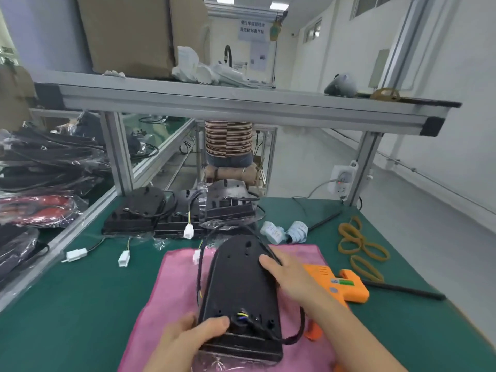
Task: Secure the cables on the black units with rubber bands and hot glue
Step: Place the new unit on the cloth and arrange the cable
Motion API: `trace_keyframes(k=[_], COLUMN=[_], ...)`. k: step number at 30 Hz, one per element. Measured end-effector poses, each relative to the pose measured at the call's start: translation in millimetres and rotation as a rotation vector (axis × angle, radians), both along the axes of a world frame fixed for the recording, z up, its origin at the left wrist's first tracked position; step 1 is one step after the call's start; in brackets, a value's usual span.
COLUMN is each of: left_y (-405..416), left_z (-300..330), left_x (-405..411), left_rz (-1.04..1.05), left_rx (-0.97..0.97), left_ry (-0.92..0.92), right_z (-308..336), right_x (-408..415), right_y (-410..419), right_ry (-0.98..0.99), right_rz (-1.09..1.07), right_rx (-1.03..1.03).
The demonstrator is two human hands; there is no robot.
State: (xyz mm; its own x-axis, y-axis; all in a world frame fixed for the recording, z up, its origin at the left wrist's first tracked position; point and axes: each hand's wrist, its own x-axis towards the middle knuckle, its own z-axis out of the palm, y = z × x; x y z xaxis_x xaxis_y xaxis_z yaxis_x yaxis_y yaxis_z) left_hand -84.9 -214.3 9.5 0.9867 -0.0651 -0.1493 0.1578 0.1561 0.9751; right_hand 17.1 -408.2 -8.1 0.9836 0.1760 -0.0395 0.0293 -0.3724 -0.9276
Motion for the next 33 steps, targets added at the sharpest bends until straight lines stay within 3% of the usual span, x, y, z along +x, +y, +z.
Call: trace_keyframes(k=[5,6,10,12,15,18,23,29,33], left_y=[14.8,19.6,38.1,45.4,44.6,21.0,-41.1,-71.6,-72.5], left_z=[9.2,4.1,4.3,11.5,32.8,42.6,39.4,16.8,7.5], left_x=[10.0,15.1,19.1,31.5,50.7,73.8,116.8,154.1,170.0], left_rz=[-0.262,-0.298,-0.406,-0.473,-0.444,-0.281,-0.234,-0.241,-0.161], left_rx=[0.549,0.620,1.107,1.209,1.126,0.931,0.881,0.722,0.677], left_ry=[-0.588,-0.626,-0.030,0.011,-0.084,-0.285,-0.429,-0.354,-0.342], right_z=[8.4,7.9,6.7,10.9,23.3,25.7,5.1,-7.0,4.7], right_x=[-6.7,-9.0,-13.6,-10.7,15.5,66.3,125.4,138.4,125.6], right_y=[-3.1,-2.3,5.3,5.6,-4.5,-19.4,-12.9,-13.2,-39.8], right_ry=[-0.068,-0.094,-0.141,-0.107,-0.127,-0.245,-0.102,-0.005,0.003], right_rz=[0.067,0.072,0.076,0.083,-0.132,-0.325,-0.259,-0.270,-0.200], right_rx=[-0.370,-0.451,-0.799,-0.856,-0.790,-0.719,-0.598,-0.640,-0.456])
